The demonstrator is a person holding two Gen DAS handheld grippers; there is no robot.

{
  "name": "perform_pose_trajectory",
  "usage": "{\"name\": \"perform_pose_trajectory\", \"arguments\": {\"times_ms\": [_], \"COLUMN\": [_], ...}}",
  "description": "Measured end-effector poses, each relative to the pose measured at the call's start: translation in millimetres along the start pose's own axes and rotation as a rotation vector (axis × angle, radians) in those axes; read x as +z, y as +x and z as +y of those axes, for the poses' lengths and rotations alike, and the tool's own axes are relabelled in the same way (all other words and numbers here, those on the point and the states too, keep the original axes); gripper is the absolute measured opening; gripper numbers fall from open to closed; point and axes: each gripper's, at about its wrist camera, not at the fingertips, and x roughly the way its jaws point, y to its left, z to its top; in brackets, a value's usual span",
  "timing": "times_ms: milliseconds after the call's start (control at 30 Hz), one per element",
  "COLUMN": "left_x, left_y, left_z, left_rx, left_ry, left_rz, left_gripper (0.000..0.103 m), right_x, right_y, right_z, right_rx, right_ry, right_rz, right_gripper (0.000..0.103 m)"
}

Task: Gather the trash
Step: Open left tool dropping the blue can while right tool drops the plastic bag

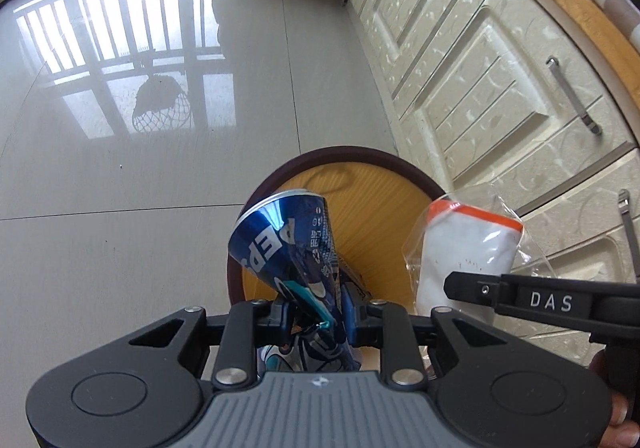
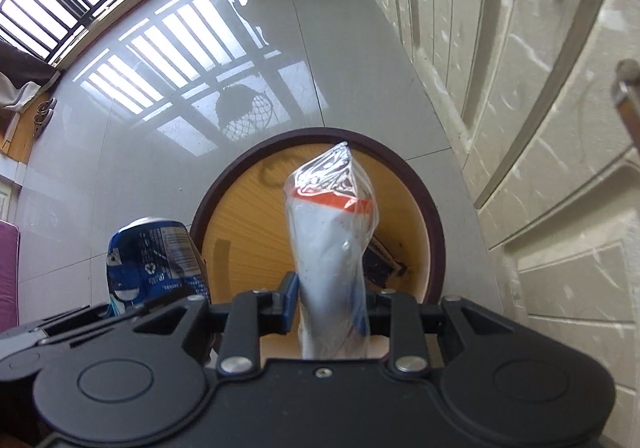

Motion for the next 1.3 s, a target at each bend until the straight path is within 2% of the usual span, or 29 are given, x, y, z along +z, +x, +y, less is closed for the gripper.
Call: {"name": "perform_pose_trajectory", "arguments": {"times_ms": [133,500,733,800,933,1133,1300], "left_x": [6.6,10.4,14.7,15.7,16.4,13.5,9.8], "left_y": [9.7,25.5,32.4,33.9,36.7,39.0,36.5], "left_z": [-0.6,-7.8,-14.0,-16.4,-18.6,-15.6,-12.4], "left_rx": [0.005,0.026,0.029,0.036,0.04,0.063,0.078], "left_ry": [0.014,0.037,0.065,0.077,0.09,0.095,0.095], "left_rz": [0.017,0.05,0.058,0.052,0.066,0.095,0.113], "left_gripper": [0.025,0.025,0.026,0.028,0.041,0.047,0.053], "right_x": [2.0,18.0,19.9,20.1,21.2,21.5,18.2], "right_y": [6.9,13.5,15.8,16.4,15.3,14.5,12.1], "right_z": [1.4,4.0,5.0,1.2,-4.4,-8.4,-7.1], "right_rx": [0.022,0.057,0.027,0.016,0.006,-0.013,-0.029], "right_ry": [0.006,-0.012,-0.042,-0.041,-0.027,-0.044,-0.078], "right_rz": [0.016,0.015,0.023,0.024,0.031,0.042,0.047], "right_gripper": [0.033,0.033,0.039,0.043,0.046,0.052,0.062]}}
